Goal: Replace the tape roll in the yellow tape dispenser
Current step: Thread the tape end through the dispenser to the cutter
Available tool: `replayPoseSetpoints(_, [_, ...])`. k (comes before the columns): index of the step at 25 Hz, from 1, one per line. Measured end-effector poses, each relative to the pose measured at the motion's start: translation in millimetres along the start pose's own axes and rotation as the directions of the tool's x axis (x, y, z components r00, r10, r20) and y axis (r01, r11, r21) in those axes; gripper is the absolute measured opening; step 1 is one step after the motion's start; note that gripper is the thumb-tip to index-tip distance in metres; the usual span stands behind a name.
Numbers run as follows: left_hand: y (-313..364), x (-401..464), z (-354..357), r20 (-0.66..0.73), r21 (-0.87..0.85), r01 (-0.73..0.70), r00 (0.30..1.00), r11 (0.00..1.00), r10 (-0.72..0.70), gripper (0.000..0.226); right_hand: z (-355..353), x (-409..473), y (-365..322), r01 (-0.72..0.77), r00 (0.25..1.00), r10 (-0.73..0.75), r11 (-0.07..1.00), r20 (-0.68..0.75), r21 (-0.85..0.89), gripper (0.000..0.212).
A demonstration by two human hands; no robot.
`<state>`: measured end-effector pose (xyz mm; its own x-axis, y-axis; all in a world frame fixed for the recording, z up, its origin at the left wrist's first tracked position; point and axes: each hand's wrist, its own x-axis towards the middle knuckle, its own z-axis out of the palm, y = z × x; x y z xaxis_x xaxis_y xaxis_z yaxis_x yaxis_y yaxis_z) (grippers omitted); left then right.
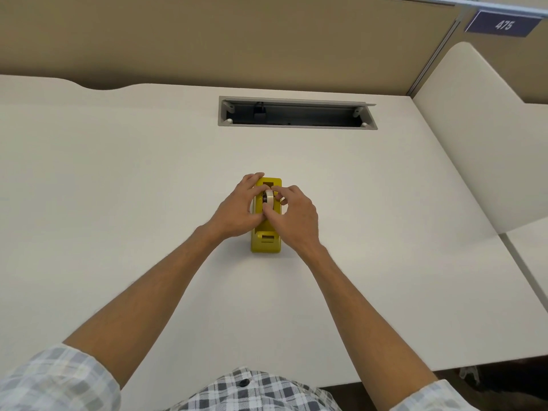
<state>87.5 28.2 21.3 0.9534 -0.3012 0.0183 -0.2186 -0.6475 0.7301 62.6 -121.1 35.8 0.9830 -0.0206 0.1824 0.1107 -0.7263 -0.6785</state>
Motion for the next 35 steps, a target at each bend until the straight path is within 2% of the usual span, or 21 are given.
replayPoseSetpoints(5, [1.5, -7.1, -3.9, 0.012, 0.093, -0.017, 1.000, 0.996, 0.016, 0.063, -7.4, -0.8, 6.8, 0.063, 0.996, -0.064, 0.998, 0.056, 0.029, 0.030])
replayPoseSetpoints(9, [0.8, -10.5, -1.3, 0.013, 0.071, -0.018, 1.000, 0.997, 0.017, 0.063, -11.6, 2.0, 7.0, 0.076, 0.991, -0.079, 0.997, 0.109, 0.033, 0.035])
replayPoseSetpoints(14, [-0.3, -9.7, -1.1, -0.038, 0.058, -0.010, 0.999, 0.998, 0.012, 0.053, -15.8, 5.0, 5.7, 0.097, 0.981, -0.099, 0.995, 0.165, 0.019, 0.026])
replayPoseSetpoints(18, [0.9, -12.3, -1.0, -0.110, 0.080, -0.027, 0.993, 0.996, 0.035, 0.060, -17.2, 6.7, 6.3, 0.104, 0.979, -0.104, 0.995, 0.174, 0.006, 0.023])
replayPoseSetpoints(22, [-0.2, -13.4, 1.9, -0.143, 0.030, -0.030, 0.989, 0.999, 0.034, 0.043, -17.4, 4.5, 5.5, 0.121, 0.982, -0.122, 0.992, 0.145, 0.017, 0.023])
replayPoseSetpoints(29, [6.1, -15.7, 3.6, -0.169, -0.016, -0.040, 0.985, 0.999, 0.037, 0.043, -14.0, 6.1, -1.8, 0.071, 0.993, -0.072, 0.997, 0.095, 0.015, 0.015])
replayPoseSetpoints(35, [11.0, -18.7, 6.1, -0.234, -0.070, -0.059, 0.971, 0.996, 0.041, 0.028, -14.3, 10.5, -4.2, 0.074, 0.994, -0.067, 0.995, 0.085, -0.073, 0.018])
